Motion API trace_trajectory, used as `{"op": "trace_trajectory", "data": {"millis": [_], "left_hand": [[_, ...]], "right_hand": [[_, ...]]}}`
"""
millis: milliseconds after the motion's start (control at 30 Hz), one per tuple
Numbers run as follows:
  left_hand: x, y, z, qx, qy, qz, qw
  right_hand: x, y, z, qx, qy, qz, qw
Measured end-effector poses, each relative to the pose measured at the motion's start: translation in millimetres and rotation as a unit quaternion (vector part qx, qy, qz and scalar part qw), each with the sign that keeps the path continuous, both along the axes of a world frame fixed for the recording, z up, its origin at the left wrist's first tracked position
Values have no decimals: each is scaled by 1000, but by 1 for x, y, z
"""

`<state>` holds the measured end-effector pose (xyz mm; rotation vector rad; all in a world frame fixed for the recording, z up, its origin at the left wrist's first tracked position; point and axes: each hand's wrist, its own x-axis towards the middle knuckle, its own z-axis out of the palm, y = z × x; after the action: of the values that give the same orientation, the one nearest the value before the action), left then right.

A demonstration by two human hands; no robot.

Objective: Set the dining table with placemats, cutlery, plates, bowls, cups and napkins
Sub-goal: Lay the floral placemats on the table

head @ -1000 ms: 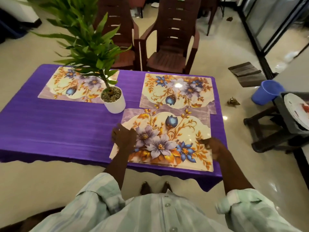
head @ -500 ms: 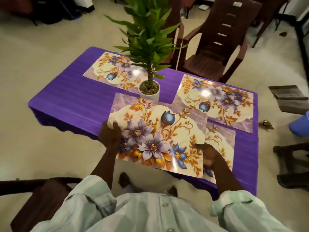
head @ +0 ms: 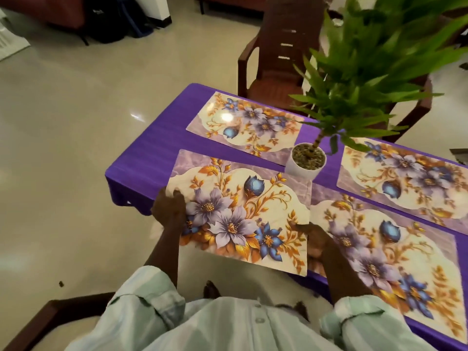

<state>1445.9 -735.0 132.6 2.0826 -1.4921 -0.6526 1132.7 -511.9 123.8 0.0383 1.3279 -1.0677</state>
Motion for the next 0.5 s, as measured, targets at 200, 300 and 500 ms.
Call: {"op": "trace_trajectory", "data": {"millis": [200,300,500], "left_hand": [[28,-76,-3,11,-57,-50,997],[28,-107,-4,4,-59,-69,996],[21,-170,-10,8,-79,-100,992]], "right_hand": [[56,-42,25,16,1,-25,1000],[62,-66,21,19,20,-33,999],[63,-128,4,41,14,-48,998]]}}
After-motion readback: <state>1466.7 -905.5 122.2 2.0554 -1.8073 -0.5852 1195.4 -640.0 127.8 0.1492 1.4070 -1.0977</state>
